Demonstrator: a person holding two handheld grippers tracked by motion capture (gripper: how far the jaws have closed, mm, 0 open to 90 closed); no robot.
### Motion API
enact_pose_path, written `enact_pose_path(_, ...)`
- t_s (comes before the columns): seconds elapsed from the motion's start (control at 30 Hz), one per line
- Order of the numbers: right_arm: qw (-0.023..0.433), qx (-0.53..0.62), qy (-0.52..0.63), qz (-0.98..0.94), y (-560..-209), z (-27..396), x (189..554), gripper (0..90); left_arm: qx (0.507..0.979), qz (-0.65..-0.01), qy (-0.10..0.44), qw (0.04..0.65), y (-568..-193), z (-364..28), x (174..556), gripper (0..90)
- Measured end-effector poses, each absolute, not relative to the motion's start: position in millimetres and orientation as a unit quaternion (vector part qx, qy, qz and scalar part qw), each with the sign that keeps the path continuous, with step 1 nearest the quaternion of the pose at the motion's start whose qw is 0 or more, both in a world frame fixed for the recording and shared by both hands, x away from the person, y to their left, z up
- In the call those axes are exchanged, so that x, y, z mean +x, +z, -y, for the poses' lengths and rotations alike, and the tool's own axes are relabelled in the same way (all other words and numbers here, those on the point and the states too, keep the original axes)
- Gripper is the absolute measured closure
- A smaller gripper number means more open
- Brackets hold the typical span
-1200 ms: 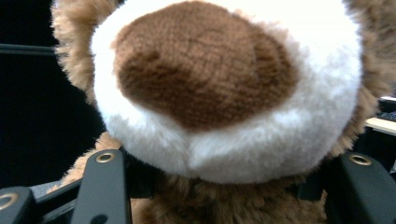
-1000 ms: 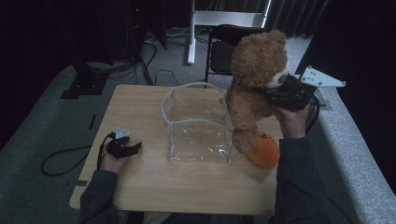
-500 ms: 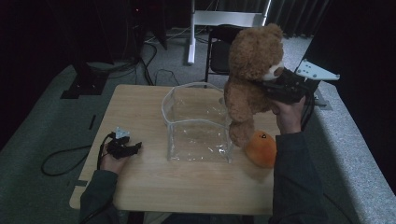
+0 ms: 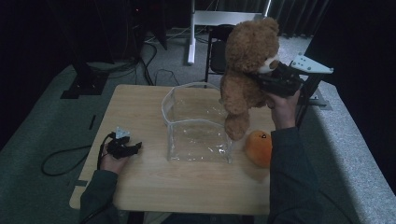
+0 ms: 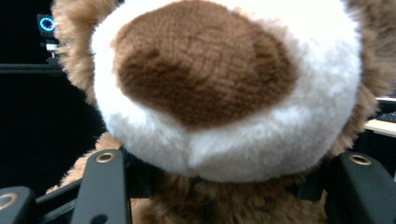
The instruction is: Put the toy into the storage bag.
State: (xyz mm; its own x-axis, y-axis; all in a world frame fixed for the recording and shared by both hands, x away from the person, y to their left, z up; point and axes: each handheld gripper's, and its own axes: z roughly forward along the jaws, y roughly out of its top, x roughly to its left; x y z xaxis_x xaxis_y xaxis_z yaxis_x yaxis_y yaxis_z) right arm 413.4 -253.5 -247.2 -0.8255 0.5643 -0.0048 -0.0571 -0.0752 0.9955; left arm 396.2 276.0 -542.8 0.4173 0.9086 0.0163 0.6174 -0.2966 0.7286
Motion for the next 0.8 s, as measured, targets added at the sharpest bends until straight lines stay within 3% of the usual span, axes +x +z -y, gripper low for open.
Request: enact_pose_path(0.8, 0.219, 0.219, 0.703, -0.641, -246, 232, 443, 38.7, 0.775, -0.492, 0.22, 0.331, -543, -276, 396, 35.9)
